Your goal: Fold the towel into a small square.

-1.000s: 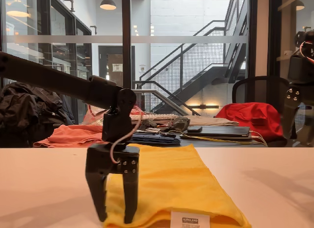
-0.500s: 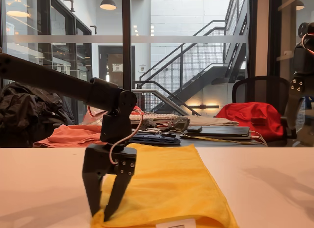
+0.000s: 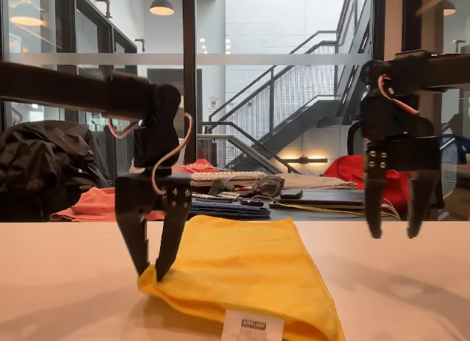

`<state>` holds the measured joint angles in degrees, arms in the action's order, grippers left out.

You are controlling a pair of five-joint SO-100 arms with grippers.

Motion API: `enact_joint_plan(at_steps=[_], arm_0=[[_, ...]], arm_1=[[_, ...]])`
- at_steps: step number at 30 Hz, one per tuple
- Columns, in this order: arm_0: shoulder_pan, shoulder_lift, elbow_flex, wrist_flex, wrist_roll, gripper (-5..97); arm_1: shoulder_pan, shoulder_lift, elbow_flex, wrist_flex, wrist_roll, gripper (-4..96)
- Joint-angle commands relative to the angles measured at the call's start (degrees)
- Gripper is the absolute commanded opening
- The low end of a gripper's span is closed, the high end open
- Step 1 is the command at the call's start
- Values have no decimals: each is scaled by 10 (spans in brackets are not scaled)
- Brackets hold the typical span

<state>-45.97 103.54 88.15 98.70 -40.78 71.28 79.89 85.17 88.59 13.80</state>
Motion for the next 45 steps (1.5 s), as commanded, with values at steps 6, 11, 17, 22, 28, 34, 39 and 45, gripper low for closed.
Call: enact_joint_plan(at_steps=[6,11,17,22,28,34,39,45], arm_0=[[23,8,-90,18,20,154],[41,13,-105,12,92,154],[42,4,-58,-4,137,153],[22,4,53,-73,137,153],[-48,14,200,-155,132,153],[-156,14,223,-182,-7,153],[-179,13,166,-153,-105,153],[-179,12,54,-79,-197,153]], arm_1=[[-73,76,-12,-35,-43,-10],[-89,176,-19,-62,-92,-10],[-87,251,-25,-82,-113,-14],[-87,290,-28,-82,-117,-14],[-90,349,-54,-92,-113,-15],[-90,347,-91,-112,-112,-15],[-107,347,-92,-142,-111,-15],[-180,323,-97,-209,-111,-14]])
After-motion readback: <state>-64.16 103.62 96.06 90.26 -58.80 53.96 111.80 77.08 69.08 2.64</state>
